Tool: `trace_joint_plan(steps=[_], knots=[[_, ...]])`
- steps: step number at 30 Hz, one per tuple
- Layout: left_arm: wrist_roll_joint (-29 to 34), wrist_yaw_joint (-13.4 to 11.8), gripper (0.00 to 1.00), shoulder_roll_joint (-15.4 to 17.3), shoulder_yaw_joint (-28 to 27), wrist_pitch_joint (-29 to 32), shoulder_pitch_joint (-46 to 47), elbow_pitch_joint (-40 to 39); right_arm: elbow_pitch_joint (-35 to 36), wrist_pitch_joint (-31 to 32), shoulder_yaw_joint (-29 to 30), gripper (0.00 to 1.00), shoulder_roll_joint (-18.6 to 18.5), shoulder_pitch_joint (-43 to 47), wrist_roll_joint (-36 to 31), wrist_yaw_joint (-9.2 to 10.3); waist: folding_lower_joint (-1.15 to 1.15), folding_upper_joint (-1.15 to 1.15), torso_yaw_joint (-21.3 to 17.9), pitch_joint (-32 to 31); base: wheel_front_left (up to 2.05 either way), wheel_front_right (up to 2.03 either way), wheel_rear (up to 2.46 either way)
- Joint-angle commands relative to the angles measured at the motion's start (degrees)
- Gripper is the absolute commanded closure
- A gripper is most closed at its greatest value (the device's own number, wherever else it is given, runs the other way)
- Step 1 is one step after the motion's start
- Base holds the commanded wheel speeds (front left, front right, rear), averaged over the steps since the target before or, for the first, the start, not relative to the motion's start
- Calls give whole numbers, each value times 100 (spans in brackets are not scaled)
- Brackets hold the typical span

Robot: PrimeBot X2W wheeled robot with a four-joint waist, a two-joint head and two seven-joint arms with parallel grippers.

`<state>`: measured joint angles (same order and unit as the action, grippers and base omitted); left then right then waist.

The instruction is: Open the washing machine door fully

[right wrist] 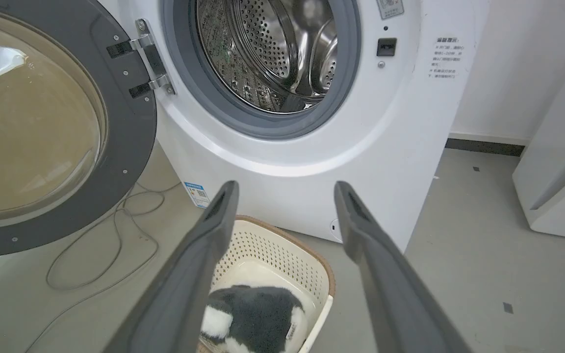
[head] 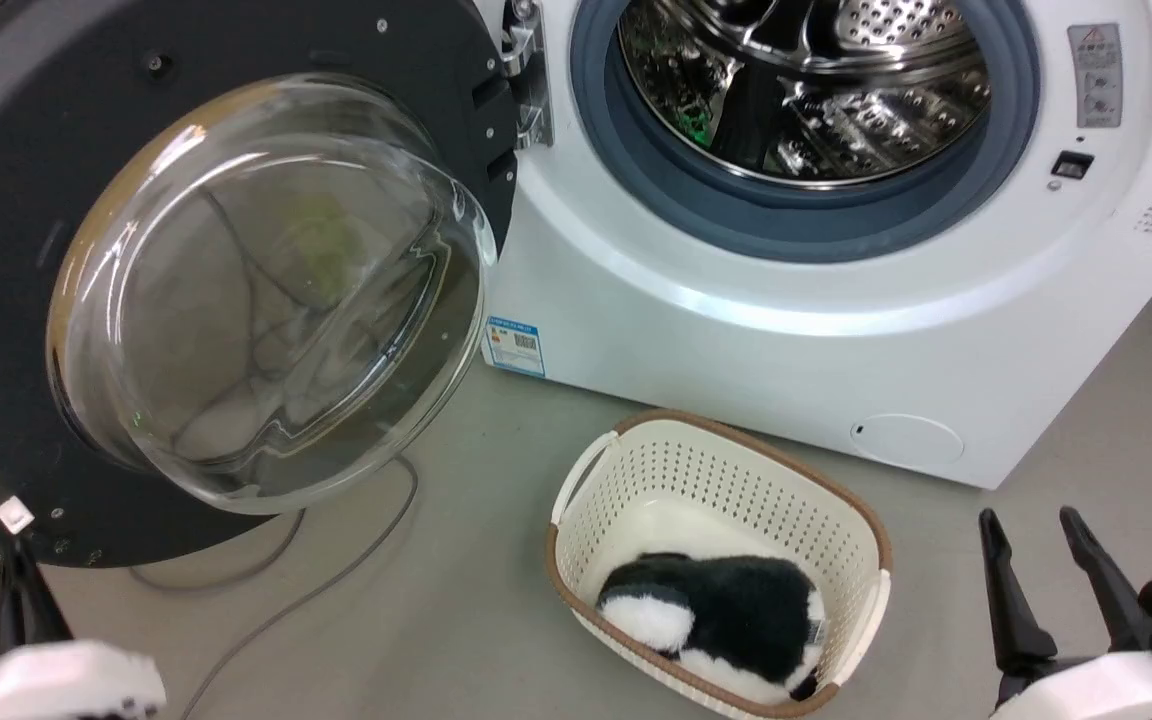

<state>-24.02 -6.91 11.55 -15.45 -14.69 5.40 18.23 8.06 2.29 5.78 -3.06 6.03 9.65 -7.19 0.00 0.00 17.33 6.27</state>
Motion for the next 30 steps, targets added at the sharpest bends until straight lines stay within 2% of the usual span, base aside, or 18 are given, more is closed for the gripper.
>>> trace_joint_plan(steps=[1,2,4,5,6,11,19,24,30], knots=[[123,3,100,-127,-88,-30,-242,-178,-28,-52,12,0,18,90,65,-30,0,0,-22,-92,0,0,0],[209,3,91,-237,-127,-30,-389,-319,-43,-59,23,0,18,110,72,-30,0,0,-29,-125,0,0,0],[371,42,48,-427,-155,-30,-665,-576,-58,-73,44,0,18,139,84,-30,0,0,-43,-180,0,0,0],[441,62,8,-505,-151,-30,-785,-689,-59,-77,51,0,18,151,87,-30,0,0,-49,-202,0,0,0],[501,78,0,-577,-125,-30,-898,-795,-60,-79,55,0,18,162,89,-30,0,0,-55,-223,0,0,0],[814,81,0,-770,170,-30,-1341,-1278,-63,-84,54,0,18,239,86,-30,0,0,-70,-333,0,0,0],[1146,25,0,-839,880,-15,-1696,-1867,-28,-81,76,0,18,311,70,-30,0,0,-190,-419,0,0,0],[1304,16,0,-848,1310,149,-1658,-2129,19,-62,60,0,18,278,-6,-30,0,0,-394,-374,0,0,0],[1565,166,0,-770,1762,377,-1406,-2203,78,-30,-38,0,18,211,-192,-30,0,0,-759,-339,0,0,0]])
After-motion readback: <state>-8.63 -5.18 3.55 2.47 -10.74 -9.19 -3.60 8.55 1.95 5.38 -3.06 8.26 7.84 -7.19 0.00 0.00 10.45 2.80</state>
